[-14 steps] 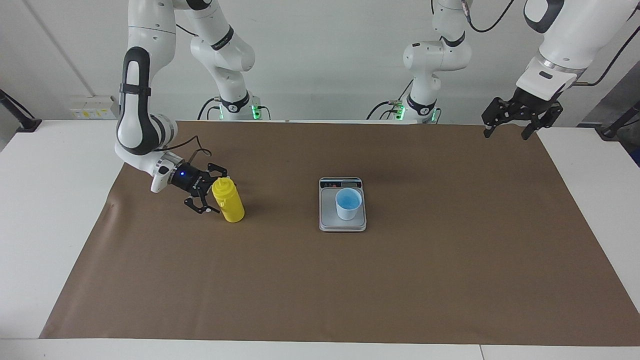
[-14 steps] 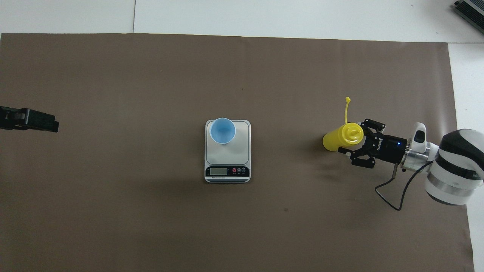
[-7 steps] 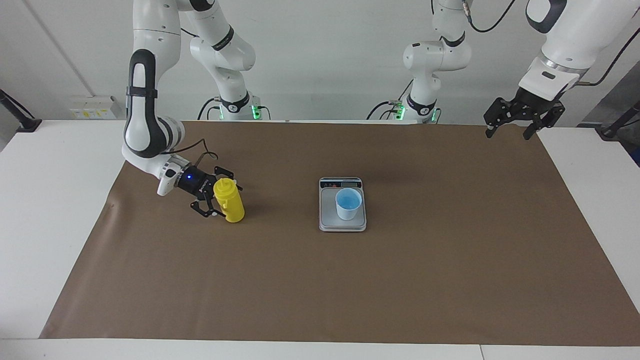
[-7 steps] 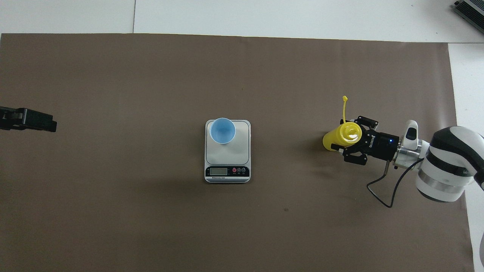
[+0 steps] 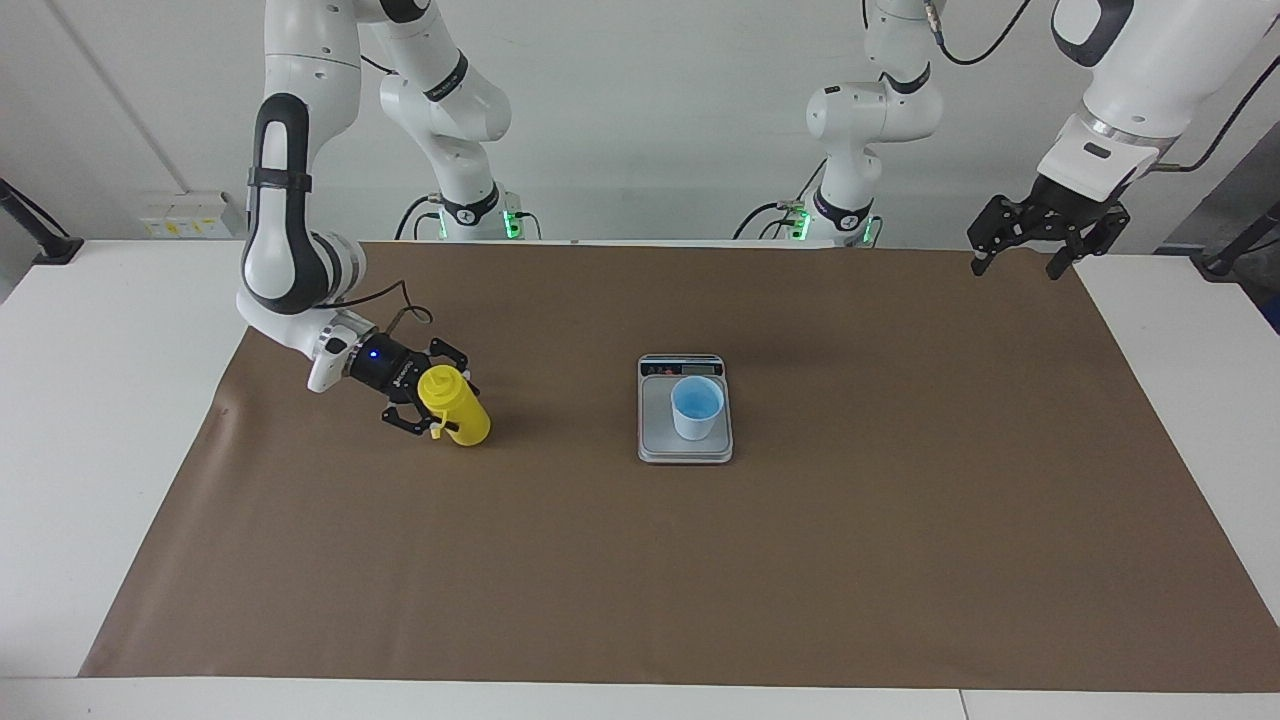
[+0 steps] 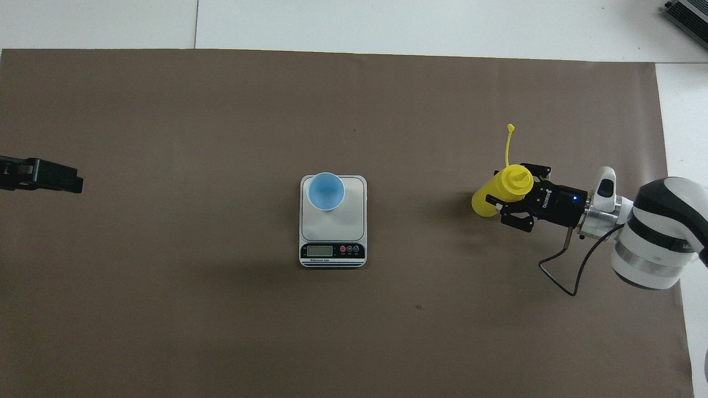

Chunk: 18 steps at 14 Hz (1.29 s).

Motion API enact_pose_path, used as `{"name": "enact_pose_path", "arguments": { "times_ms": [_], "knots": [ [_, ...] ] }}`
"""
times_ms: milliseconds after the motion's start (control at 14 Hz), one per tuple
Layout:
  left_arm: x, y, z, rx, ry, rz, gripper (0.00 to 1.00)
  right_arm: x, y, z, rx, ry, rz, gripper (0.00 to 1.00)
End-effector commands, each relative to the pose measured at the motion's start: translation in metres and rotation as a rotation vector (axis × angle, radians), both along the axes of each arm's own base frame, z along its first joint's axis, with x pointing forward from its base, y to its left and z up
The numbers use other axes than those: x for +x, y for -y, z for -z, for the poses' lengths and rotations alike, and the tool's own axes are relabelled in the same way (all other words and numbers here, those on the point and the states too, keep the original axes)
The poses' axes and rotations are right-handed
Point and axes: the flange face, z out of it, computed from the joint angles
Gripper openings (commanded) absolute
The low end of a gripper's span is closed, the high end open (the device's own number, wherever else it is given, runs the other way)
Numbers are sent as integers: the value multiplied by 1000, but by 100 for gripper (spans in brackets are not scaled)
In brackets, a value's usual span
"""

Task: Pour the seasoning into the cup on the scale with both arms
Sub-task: 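Reach the right gripper to the yellow bottle and grasp it, then lift the yellow bottle with the right gripper over the blue cup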

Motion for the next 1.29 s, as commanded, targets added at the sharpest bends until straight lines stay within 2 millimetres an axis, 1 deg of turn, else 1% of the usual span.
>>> {"name": "enact_pose_path", "arguments": {
  "times_ms": [0,71,143,214,357,500,571,643,786,857,1000,1143,1214],
  "knots": [
    [-6,-4,-2,-5,-5,6,100,10,-16,-54,-106,0,-25,0],
    [-6,-4,-2,-5,-5,6,100,12,-30,-74,-145,-3,-52,0],
    [-6,-4,-2,-5,-5,6,100,14,-40,-96,-191,6,-77,0],
    [-6,-4,-2,-5,-5,6,100,17,-47,-111,-242,10,-94,0],
    [-6,-4,-2,-5,-5,5,100,29,-67,-139,-331,37,-139,0],
    [-6,-4,-2,-5,-5,6,100,37,-91,-159,-402,46,-154,0],
    [-6,-4,-2,-5,-5,6,100,40,-100,-167,-464,51,-150,0],
    [-6,-4,-2,-5,-5,5,100,42,-115,-174,-514,47,-151,0],
    [-6,-4,-2,-5,-5,6,100,43,-147,-179,-577,14,-107,0],
    [-6,-4,-2,-5,-5,6,100,44,-159,-180,-614,6,-82,0],
    [-6,-4,-2,-5,-5,6,100,45,-177,-183,-724,19,-80,0],
    [-6,-4,-2,-5,-5,6,100,41,-203,-186,-802,7,-67,0],
    [-6,-4,-2,-5,-5,5,100,38,-220,-188,-852,18,-57,0]
  ]
}}
